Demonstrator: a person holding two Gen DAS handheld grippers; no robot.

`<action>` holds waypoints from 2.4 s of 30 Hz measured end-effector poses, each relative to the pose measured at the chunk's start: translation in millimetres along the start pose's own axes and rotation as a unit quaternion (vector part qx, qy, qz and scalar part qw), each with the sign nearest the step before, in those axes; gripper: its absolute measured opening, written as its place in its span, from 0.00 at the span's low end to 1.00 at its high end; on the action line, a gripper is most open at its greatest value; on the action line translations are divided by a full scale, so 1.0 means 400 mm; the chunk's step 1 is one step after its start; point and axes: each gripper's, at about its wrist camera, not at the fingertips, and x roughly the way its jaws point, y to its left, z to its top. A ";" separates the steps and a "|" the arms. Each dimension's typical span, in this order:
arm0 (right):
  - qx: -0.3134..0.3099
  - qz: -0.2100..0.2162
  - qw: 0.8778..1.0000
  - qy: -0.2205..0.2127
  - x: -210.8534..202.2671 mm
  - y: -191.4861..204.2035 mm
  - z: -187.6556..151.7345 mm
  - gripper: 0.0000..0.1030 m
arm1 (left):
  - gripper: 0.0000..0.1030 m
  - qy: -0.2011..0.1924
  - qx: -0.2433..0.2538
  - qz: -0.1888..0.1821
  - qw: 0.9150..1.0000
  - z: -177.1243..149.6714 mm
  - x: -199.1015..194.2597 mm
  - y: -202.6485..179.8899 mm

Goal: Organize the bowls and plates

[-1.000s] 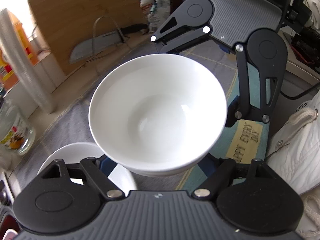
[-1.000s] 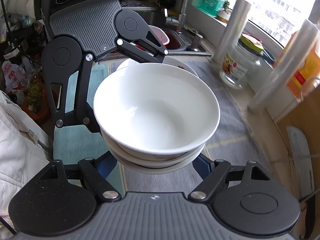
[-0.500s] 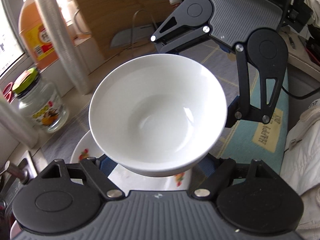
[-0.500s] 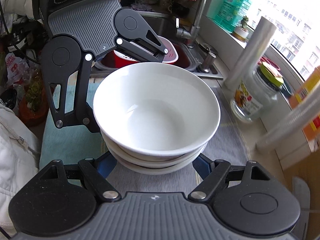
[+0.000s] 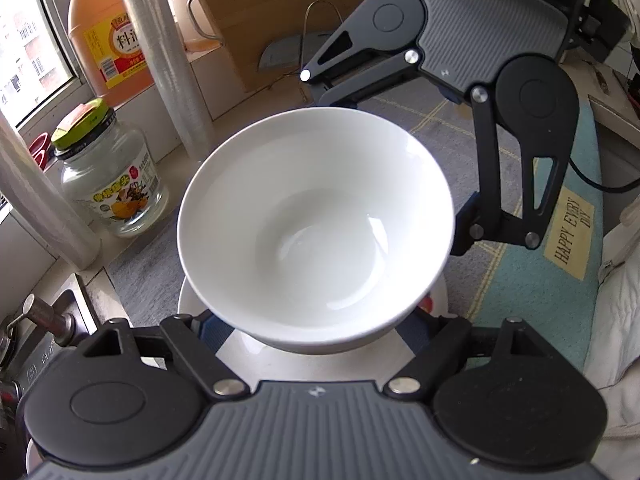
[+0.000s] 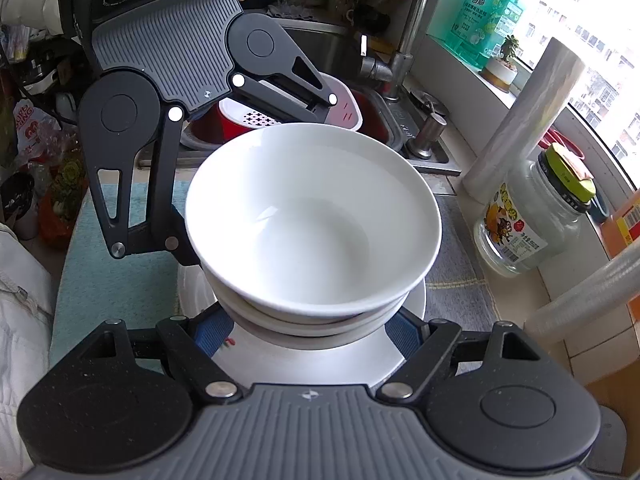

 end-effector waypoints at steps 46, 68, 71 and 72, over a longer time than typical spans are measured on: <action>0.018 0.001 1.000 0.019 0.054 -0.020 0.000 1.00 | 0.93 -0.018 -0.020 0.023 0.999 -0.044 0.022 -0.004; 0.286 -0.155 0.944 0.049 -0.032 0.041 -0.078 1.00 | 0.99 -0.118 -0.170 0.158 0.966 -0.083 -0.099 -0.119; 0.329 -0.168 0.928 0.041 -0.050 0.050 -0.091 1.00 | 0.99 -0.125 -0.198 0.191 0.953 -0.072 -0.116 -0.159; 0.341 -0.174 0.923 0.041 -0.053 0.056 -0.095 1.00 | 0.99 -0.122 -0.210 0.198 0.950 -0.066 -0.120 -0.171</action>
